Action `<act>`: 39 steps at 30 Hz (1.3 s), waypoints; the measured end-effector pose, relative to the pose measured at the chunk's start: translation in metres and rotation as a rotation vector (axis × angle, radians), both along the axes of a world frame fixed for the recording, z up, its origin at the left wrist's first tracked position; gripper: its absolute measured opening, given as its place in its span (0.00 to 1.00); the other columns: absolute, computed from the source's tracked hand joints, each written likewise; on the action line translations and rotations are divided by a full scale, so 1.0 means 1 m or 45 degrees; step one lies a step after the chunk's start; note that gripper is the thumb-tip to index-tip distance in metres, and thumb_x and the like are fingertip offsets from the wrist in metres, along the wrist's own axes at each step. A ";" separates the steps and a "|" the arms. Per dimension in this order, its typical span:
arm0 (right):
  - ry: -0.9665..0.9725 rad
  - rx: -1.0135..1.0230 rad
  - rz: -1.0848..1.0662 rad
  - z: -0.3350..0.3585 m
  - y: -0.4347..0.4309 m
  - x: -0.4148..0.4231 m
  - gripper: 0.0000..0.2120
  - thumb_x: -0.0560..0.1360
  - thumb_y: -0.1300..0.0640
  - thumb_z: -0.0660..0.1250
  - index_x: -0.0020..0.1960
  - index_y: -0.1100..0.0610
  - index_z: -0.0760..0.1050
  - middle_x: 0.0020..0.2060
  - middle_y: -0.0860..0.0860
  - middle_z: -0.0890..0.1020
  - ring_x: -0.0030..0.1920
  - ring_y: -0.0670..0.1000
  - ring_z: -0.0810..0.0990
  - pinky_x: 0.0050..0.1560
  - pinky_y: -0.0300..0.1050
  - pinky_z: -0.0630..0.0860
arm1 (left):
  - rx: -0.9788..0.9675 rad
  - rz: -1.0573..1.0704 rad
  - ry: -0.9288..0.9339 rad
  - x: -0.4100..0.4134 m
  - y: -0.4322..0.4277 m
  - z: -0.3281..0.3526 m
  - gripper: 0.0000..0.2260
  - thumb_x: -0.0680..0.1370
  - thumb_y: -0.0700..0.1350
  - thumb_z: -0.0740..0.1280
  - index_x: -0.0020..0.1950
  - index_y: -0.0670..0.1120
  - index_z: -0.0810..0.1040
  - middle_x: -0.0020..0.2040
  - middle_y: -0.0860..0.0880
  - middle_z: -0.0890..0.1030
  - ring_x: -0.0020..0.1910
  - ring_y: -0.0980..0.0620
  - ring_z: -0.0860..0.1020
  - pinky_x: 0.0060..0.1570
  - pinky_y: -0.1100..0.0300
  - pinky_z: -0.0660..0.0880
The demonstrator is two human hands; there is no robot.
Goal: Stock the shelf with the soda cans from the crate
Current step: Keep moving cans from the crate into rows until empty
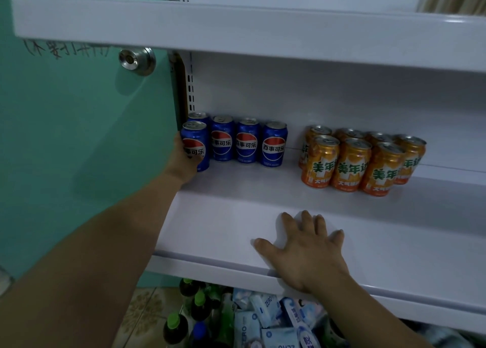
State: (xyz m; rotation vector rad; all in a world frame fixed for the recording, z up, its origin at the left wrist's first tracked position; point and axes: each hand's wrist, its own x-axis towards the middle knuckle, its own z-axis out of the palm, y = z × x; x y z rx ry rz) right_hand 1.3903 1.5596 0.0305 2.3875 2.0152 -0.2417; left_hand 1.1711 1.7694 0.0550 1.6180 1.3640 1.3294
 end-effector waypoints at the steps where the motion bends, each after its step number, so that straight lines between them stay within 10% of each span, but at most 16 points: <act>1: 0.001 0.003 0.000 0.000 0.000 0.000 0.44 0.68 0.22 0.41 0.77 0.45 0.48 0.78 0.54 0.49 0.76 0.61 0.45 0.70 0.69 0.48 | -0.022 0.017 0.011 0.000 0.003 -0.001 0.29 0.76 0.31 0.66 0.74 0.44 0.59 0.68 0.43 0.71 0.66 0.46 0.71 0.65 0.52 0.68; 14: 0.037 0.008 -0.019 0.004 -0.002 -0.001 0.45 0.69 0.23 0.43 0.79 0.46 0.47 0.79 0.54 0.48 0.77 0.60 0.44 0.71 0.69 0.44 | -0.185 0.166 0.093 0.012 -0.025 0.001 0.27 0.76 0.37 0.68 0.72 0.39 0.62 0.61 0.46 0.71 0.63 0.48 0.71 0.55 0.60 0.64; 23: 0.141 0.034 0.081 0.021 -0.038 0.029 0.35 0.76 0.30 0.51 0.77 0.48 0.58 0.77 0.51 0.59 0.75 0.54 0.58 0.74 0.54 0.56 | -0.303 -0.282 0.792 0.051 -0.123 0.020 0.36 0.77 0.51 0.68 0.78 0.44 0.53 0.77 0.43 0.58 0.71 0.44 0.66 0.69 0.54 0.66; 39: 0.148 0.008 -1.144 0.038 -0.356 0.238 0.33 0.77 0.35 0.58 0.75 0.54 0.63 0.72 0.55 0.68 0.68 0.58 0.70 0.64 0.51 0.70 | 0.522 -1.563 1.339 0.342 -0.379 0.003 0.29 0.77 0.55 0.66 0.75 0.47 0.63 0.73 0.46 0.66 0.69 0.45 0.68 0.67 0.53 0.67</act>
